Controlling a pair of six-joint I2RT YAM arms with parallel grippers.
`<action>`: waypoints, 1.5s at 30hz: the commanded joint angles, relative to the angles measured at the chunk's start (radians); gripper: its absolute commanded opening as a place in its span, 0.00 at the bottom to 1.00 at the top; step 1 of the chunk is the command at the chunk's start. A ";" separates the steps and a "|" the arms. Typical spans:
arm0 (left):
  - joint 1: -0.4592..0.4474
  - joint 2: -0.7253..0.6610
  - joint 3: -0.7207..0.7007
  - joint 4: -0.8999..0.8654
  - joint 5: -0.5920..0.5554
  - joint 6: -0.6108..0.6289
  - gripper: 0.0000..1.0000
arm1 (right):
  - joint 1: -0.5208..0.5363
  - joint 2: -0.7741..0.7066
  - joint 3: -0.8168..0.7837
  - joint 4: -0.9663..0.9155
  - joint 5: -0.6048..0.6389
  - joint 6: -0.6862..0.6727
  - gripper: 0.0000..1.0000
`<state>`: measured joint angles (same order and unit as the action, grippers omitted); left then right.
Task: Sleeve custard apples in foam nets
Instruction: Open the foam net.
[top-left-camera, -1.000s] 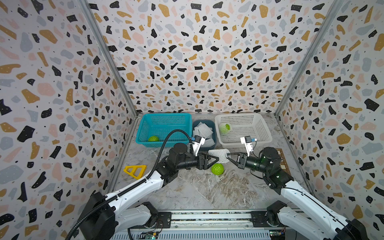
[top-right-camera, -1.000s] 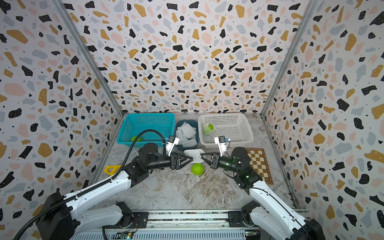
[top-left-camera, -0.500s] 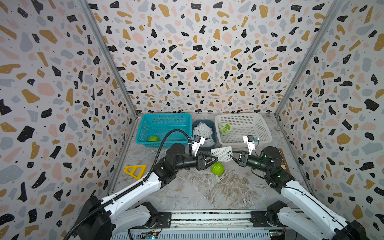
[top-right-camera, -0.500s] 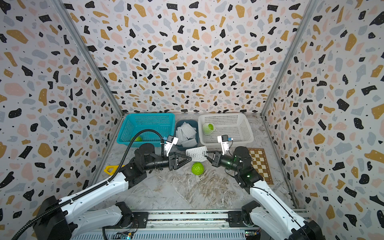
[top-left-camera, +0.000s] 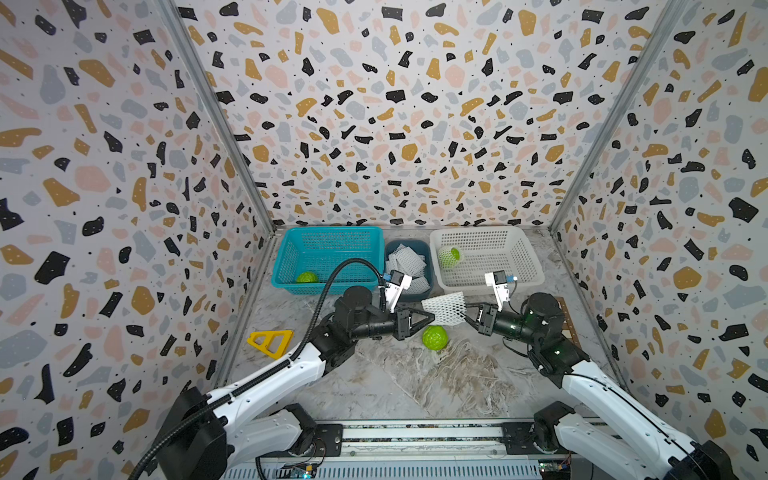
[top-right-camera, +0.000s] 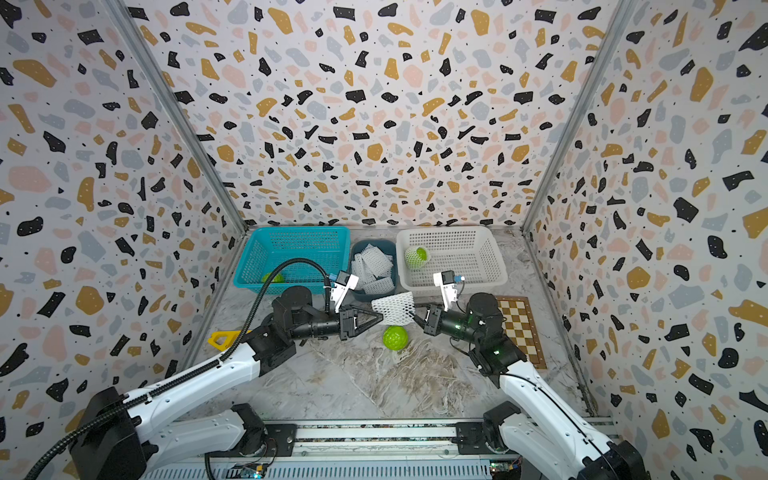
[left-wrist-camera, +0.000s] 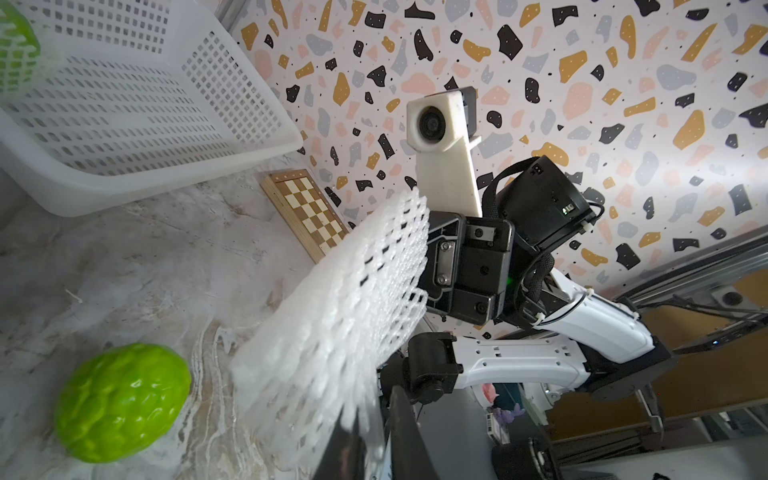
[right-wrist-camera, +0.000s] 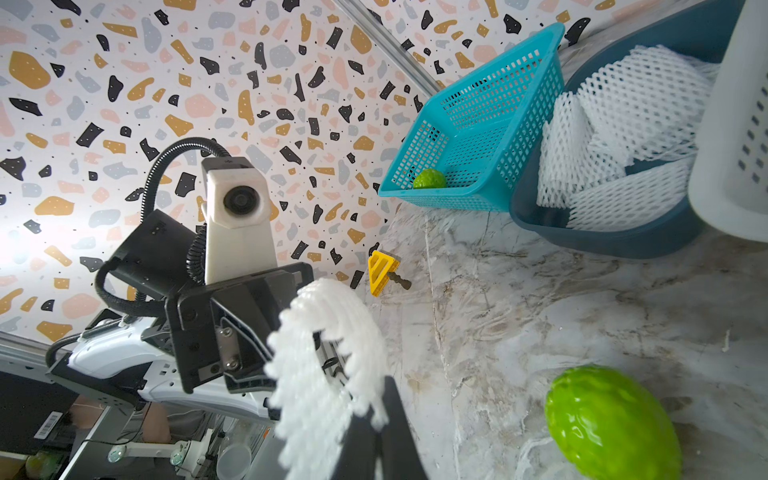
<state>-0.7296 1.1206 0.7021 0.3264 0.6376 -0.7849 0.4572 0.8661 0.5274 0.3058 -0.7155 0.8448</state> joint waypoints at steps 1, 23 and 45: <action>-0.005 0.005 -0.003 0.061 -0.009 0.016 0.00 | -0.002 -0.031 0.014 0.000 -0.025 -0.032 0.00; 0.029 -0.072 0.002 0.078 0.011 0.022 0.00 | -0.218 -0.056 -0.072 0.019 -0.053 0.001 0.70; 0.010 0.145 0.046 0.637 0.233 -0.251 0.00 | -0.091 0.181 -0.138 0.772 -0.265 0.324 0.61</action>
<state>-0.7147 1.2732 0.7204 0.8295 0.8116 -1.0168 0.3614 1.0649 0.3748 0.8925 -0.9127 1.1015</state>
